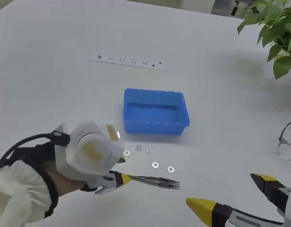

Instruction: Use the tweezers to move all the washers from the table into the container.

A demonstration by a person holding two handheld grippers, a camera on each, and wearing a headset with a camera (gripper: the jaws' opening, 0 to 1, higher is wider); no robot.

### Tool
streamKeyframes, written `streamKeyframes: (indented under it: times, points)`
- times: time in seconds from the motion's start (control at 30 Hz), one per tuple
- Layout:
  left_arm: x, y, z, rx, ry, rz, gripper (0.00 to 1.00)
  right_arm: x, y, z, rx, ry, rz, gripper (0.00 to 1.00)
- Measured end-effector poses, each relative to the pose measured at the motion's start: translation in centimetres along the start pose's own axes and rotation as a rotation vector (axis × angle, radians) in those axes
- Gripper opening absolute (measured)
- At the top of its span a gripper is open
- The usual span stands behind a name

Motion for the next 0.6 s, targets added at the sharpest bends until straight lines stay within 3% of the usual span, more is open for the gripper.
streamKeyframes:
  times: [0.37,0.6]
  points:
    - [2.2,1.0,0.4,0.080,-0.060,0.053,0.14,0.4,0.2,-0.1,0.022,0.002,-0.011,0.95]
    - [2.7,1.4,0.5,0.114,-0.058,0.078,0.09,0.6,0.1,-0.2,0.015,-0.006,-0.019,0.95]
Point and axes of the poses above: the centre of the closed fingertips' face, and the gripper's own axes: x roughly forward along the fingers, y roughly to its right, z roughly out of its underside, the point moved 4 cm from there along -x, roughly backward along the fingers, and after that the axes turned 15 degrees about -y, right-handed, at the moved point
